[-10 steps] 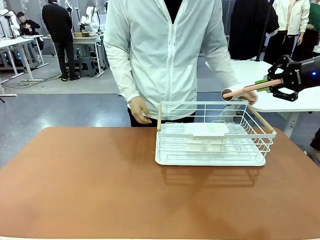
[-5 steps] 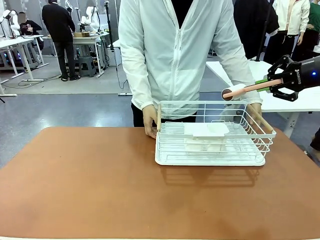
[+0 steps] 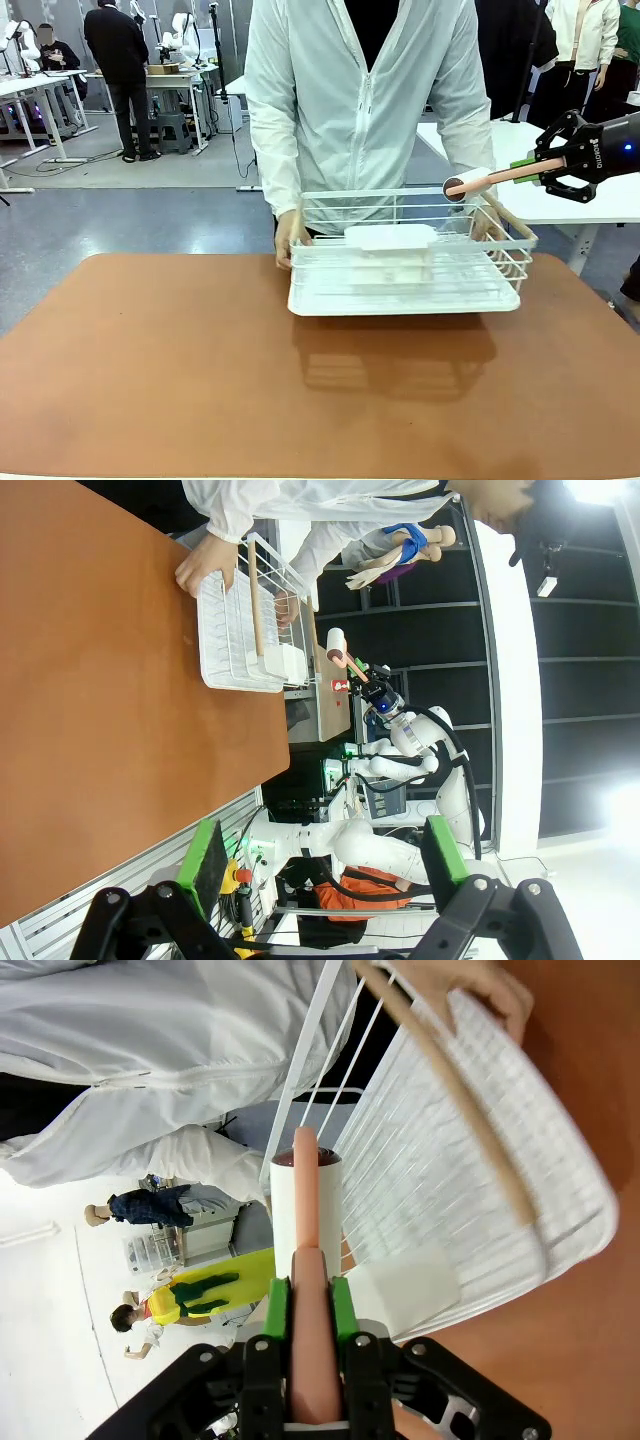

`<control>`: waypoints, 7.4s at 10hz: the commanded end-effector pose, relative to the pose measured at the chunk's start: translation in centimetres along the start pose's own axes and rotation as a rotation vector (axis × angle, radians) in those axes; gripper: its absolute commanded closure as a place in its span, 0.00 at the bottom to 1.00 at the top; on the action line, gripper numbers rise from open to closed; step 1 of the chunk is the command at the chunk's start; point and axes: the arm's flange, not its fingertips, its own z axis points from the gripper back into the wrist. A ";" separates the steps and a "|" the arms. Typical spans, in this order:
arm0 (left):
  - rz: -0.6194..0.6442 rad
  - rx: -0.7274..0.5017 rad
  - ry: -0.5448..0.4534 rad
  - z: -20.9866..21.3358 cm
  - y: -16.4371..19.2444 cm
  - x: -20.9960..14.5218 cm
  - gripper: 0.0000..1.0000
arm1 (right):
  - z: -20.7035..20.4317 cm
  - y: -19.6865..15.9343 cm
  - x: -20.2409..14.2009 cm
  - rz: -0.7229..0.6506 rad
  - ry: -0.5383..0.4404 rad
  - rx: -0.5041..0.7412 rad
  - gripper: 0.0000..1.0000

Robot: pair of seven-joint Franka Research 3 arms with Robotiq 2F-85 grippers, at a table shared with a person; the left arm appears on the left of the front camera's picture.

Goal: Clean the table.
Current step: Clean the table with the Lint Roller when the human lifts the Dish drying rack.

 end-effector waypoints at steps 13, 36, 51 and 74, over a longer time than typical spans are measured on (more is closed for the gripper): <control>-0.001 -0.002 -0.004 0.2 0.0 -0.2 0.00 | 0.0 0.1 0.0 0.000 0.000 0.001 1.00; -0.001 -0.002 -0.004 0.2 0.0 -0.2 0.00 | -9.9 4.5 12.4 0.817 0.488 -0.416 0.79; -0.001 -0.002 -0.004 0.2 0.0 -0.2 0.00 | -17.7 -6.3 17.6 0.670 0.550 -0.402 0.79; -0.001 -0.002 -0.004 0.2 0.0 -0.2 0.00 | -35.9 -9.8 -1.9 0.502 0.883 -0.427 0.79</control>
